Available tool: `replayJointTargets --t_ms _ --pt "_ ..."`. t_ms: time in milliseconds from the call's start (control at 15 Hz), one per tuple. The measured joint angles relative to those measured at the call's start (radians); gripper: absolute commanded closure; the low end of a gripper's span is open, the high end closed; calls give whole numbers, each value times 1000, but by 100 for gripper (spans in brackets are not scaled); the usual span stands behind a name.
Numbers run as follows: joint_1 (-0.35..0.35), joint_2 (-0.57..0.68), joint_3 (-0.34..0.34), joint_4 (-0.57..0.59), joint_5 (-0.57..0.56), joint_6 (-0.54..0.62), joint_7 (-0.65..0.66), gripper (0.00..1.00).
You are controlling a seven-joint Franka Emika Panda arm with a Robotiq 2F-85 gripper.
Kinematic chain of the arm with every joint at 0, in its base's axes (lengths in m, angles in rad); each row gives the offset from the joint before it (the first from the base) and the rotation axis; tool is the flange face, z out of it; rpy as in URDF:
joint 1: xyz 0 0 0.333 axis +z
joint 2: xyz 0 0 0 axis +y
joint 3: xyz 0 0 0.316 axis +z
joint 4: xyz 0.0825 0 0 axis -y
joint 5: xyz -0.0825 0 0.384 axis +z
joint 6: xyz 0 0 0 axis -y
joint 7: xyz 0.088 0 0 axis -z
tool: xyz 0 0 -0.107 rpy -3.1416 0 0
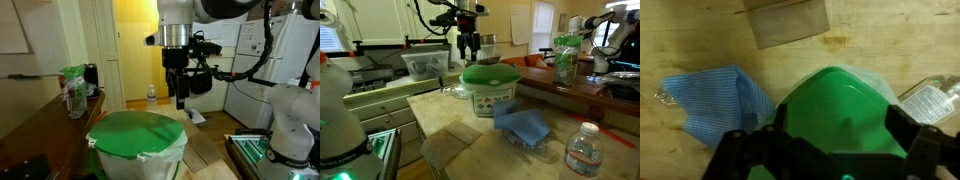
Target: Move the water bottle to the back of the counter
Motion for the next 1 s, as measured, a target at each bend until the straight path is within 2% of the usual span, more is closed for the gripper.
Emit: replayJointTargets --t_ms 600,800,1000 --pt "-11 -3 -11 0 7 0 29 0" --pt "-70 -38 -85 -25 24 0 50 0" --pt "-156 -98 -197 -80 36 0 36 0"
